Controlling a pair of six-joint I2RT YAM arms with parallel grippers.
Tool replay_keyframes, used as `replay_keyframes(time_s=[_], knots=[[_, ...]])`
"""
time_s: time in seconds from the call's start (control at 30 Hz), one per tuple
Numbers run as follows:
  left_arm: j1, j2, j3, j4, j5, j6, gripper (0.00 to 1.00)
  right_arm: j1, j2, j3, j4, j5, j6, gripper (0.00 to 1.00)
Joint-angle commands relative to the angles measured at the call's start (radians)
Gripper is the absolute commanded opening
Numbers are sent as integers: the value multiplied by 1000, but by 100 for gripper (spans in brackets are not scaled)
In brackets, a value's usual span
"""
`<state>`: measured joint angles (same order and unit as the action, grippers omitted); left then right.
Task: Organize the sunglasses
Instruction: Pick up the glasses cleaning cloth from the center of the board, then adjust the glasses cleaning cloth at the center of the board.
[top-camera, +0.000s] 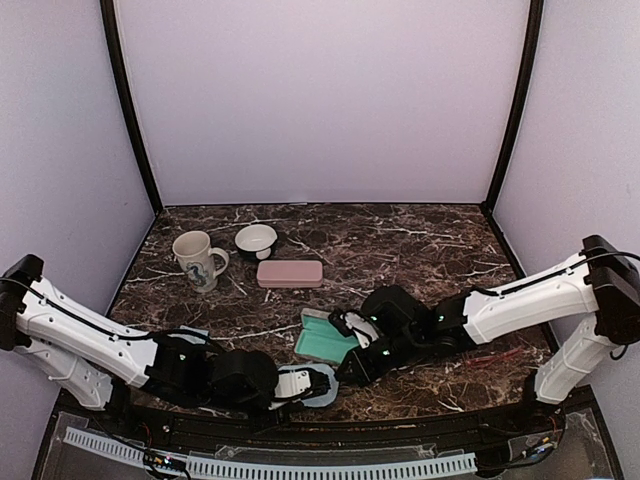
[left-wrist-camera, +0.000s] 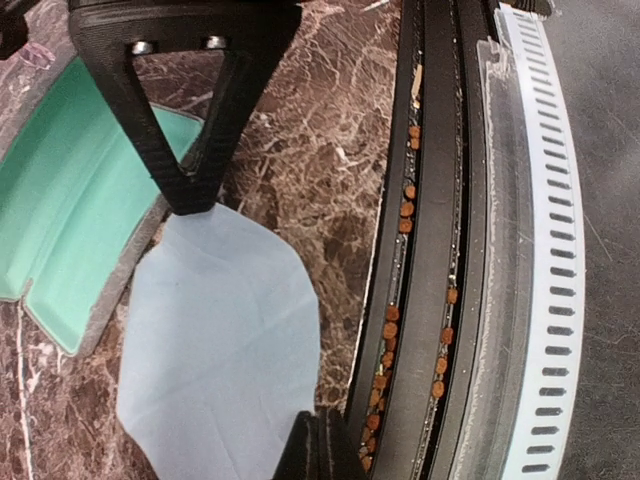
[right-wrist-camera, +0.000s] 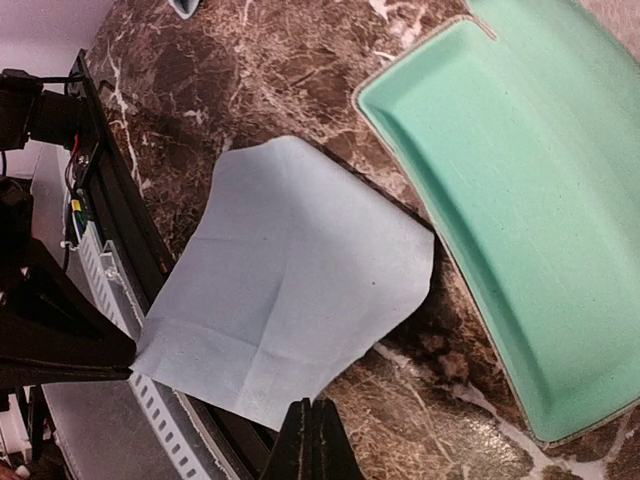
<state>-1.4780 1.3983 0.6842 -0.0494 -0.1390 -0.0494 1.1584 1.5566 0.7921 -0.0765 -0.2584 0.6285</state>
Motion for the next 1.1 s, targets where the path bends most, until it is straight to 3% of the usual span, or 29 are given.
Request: replay_keyframes(time_s=[0.0,0.27,0.6,1.07], knots=[[1,-105,7,-84,-80,-55,0,-3,-58,80,-67,-25,-77,0],[-18,-197,106,-293,-116,-119,0,-2,-119,177,-244,-30,-121,0],[-104,-211,152,-357,-172,-183,0,81,-203,223,-362,48,-71,0],[-175,-209,193,-425,-245,-303,0,141,-217,205,-329,113,17,0]])
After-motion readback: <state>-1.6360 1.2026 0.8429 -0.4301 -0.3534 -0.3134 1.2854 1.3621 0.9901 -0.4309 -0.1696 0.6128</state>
